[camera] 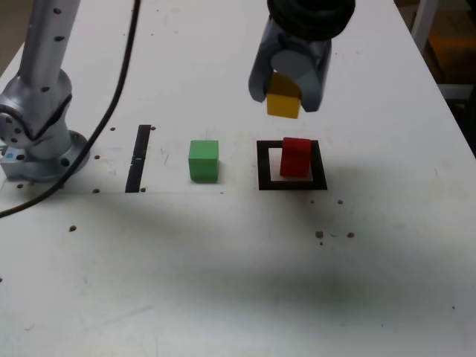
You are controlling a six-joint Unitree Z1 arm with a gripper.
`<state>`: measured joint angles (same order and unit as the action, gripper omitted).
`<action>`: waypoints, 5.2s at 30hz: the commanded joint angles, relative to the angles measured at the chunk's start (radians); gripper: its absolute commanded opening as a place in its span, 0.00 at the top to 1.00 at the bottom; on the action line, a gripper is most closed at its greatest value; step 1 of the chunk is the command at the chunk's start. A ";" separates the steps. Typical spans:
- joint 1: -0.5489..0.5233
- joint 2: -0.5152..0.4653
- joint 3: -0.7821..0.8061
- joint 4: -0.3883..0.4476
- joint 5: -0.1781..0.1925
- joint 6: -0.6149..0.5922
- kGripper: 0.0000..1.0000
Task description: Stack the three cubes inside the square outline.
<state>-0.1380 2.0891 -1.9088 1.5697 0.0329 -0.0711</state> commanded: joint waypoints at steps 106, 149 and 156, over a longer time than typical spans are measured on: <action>-0.066 -0.228 0.785 -0.446 -0.222 -0.136 0.00; -0.027 -0.310 0.442 -0.094 -0.009 -0.135 0.83; -0.033 -0.272 0.138 0.061 -0.012 -0.132 0.83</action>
<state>-0.1648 1.7967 -1.6277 1.5737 0.0217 -0.2039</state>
